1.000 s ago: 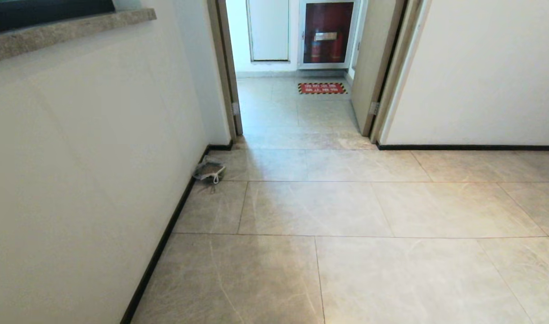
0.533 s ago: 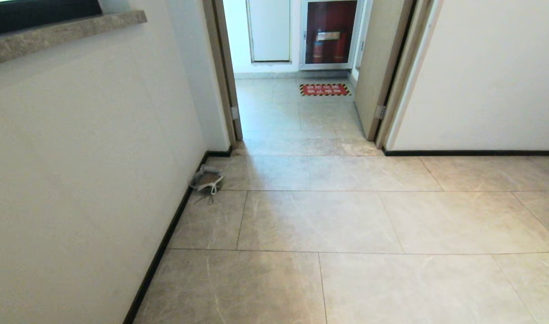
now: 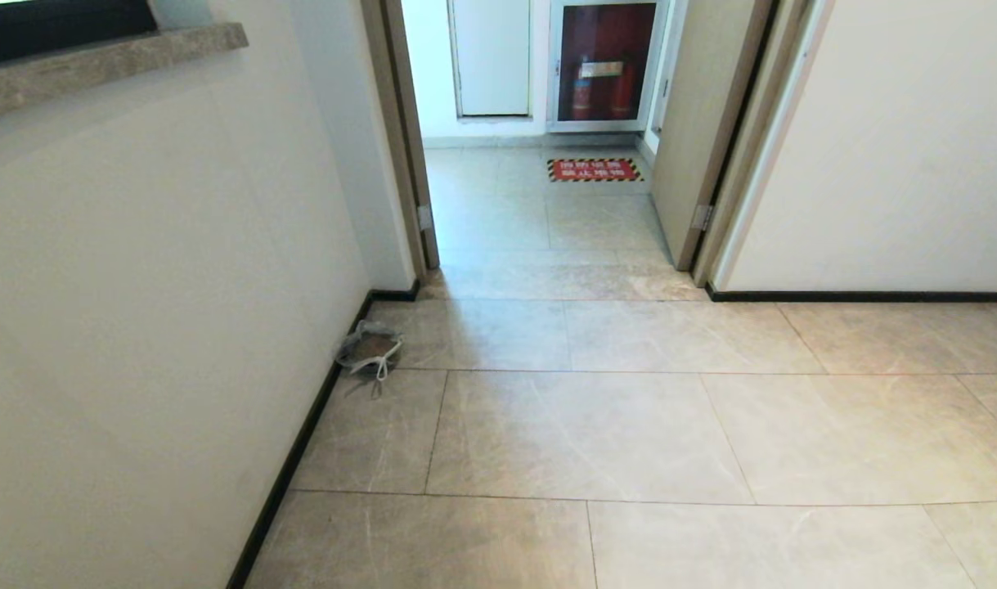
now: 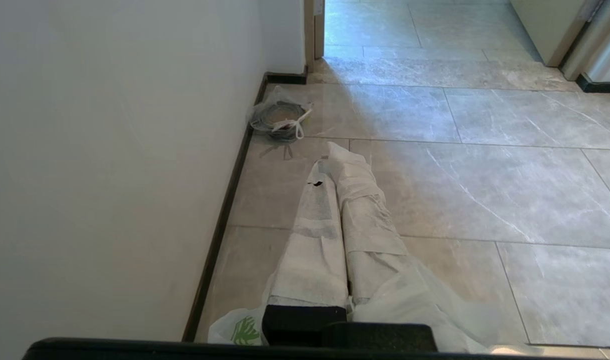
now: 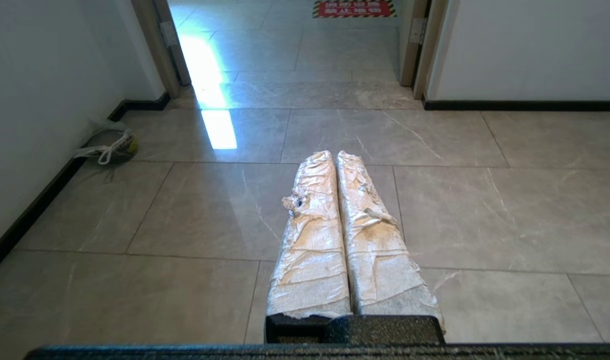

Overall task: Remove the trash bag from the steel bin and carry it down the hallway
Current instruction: Put the trash bag at the door

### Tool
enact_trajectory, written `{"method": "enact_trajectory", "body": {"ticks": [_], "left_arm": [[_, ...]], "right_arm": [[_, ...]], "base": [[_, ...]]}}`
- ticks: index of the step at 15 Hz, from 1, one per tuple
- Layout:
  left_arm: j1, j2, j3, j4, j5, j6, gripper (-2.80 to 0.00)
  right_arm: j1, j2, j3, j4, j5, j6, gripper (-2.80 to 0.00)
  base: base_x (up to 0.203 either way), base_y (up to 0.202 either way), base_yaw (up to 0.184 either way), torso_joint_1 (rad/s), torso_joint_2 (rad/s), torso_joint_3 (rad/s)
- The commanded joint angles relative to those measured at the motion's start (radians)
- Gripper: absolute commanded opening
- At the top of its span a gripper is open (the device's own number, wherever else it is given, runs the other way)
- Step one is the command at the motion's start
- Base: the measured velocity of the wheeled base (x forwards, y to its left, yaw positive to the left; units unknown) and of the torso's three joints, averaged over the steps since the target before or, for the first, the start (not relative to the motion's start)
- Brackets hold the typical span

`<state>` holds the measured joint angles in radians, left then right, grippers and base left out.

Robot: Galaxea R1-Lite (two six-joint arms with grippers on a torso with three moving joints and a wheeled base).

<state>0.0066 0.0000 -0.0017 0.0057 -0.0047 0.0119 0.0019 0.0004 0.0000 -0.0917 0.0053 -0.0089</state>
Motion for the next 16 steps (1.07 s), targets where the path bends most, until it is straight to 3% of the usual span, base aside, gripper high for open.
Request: {"method": "enact_trajectory", "body": {"ticks": [1,3,16], "left_arm": [[0.001,0.002,0.0,0.0,0.0,0.0,-2.8],[0.0,0.002,0.0,0.0,-0.001,0.0,-2.8],[0.001,0.002,0.0,-0.001,0.003,-0.003,-2.8]], "right_arm": [[0.0,0.0,0.037,0.0,0.001,0.0,-2.8],[0.0,0.0,0.037,0.0,0.001,0.0,-2.8],[0.0,0.0,0.037,0.0,0.001,0.0,-2.8]], "base": [[0.19,0.0,0.002,-0.001,0.0,0.002],[0.132,0.0,0.002,-0.001,0.0,0.001],[0.0,0.0,0.0,0.0,0.0,0.0]]}}
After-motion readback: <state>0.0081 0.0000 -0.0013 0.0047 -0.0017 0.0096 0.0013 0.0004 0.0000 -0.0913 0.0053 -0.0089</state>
